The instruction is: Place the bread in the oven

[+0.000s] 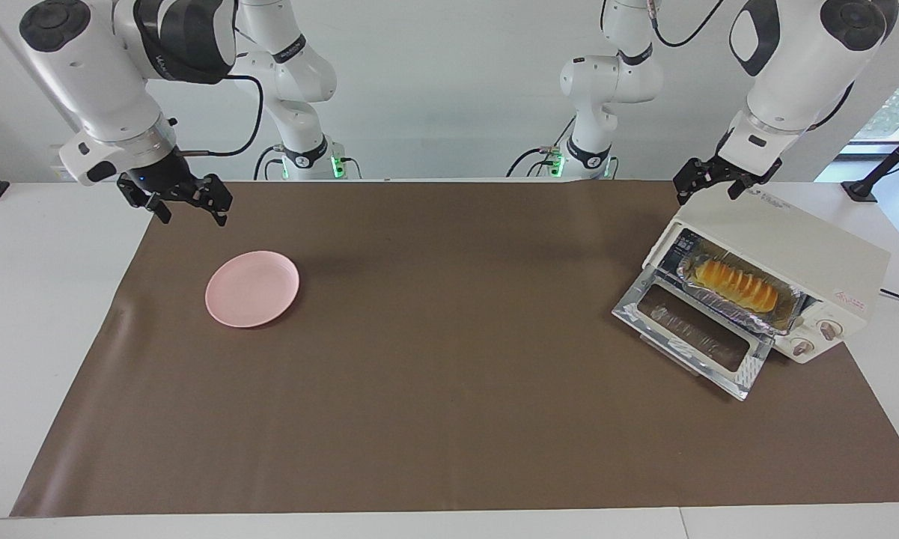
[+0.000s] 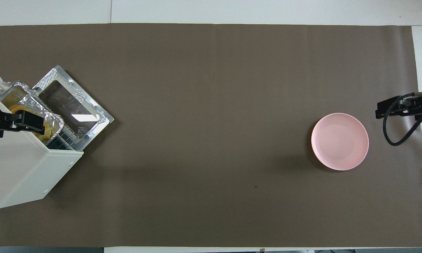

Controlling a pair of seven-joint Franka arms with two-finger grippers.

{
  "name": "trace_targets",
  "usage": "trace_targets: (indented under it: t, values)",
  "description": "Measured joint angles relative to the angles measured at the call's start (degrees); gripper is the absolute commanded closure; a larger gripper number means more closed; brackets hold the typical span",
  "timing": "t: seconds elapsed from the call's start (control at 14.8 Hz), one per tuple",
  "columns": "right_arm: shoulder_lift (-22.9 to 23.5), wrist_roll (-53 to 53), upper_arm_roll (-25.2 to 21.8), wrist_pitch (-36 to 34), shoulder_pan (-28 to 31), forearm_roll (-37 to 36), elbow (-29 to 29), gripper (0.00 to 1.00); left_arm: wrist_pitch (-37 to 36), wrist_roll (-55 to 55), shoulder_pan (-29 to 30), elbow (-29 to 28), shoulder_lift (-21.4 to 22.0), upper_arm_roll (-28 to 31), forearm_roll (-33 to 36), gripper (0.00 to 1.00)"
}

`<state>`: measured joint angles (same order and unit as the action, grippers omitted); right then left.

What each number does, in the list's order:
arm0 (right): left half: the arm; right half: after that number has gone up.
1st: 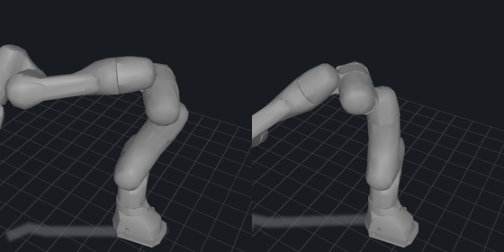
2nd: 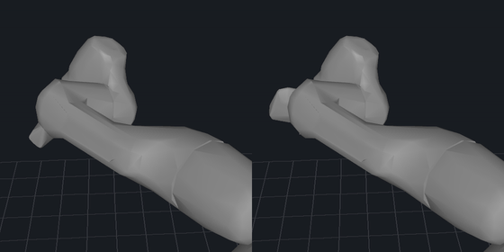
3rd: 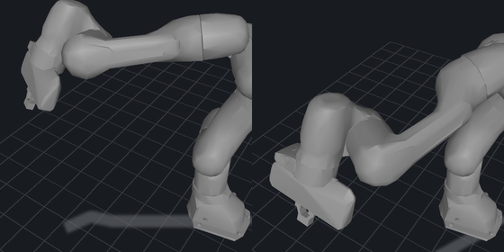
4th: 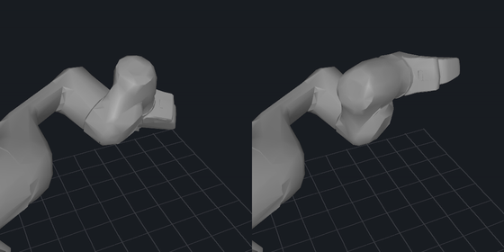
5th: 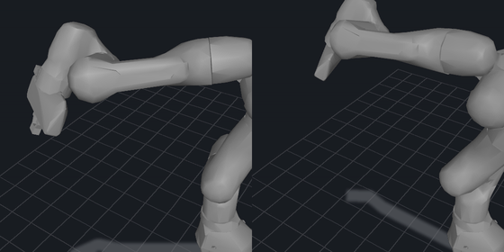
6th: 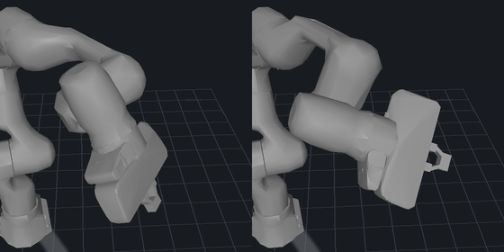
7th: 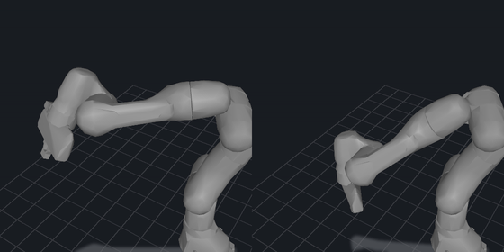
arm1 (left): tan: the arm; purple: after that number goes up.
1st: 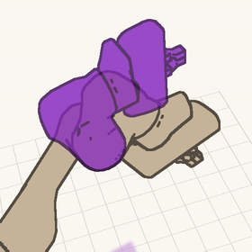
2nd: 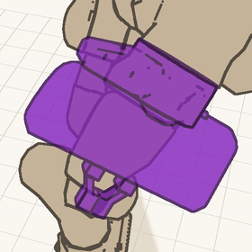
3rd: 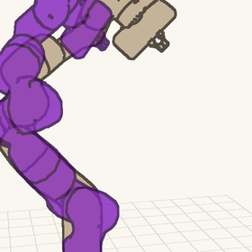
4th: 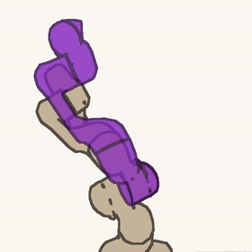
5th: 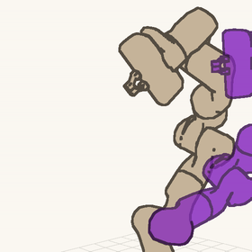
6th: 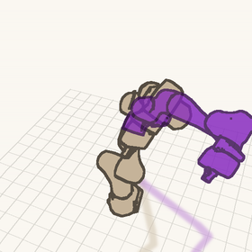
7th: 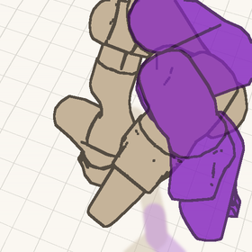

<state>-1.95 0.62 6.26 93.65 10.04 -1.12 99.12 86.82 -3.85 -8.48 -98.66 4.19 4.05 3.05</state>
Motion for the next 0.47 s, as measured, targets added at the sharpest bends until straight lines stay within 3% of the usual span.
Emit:
trace_targets:
  t: [0.47]
  values:
    - [0.0,0.0,0.0,0.0,0.0,0.0,0.0,0.0,0.32,4.94,0.23,0.02,-0.56,-1.68,-0.88,0.0]
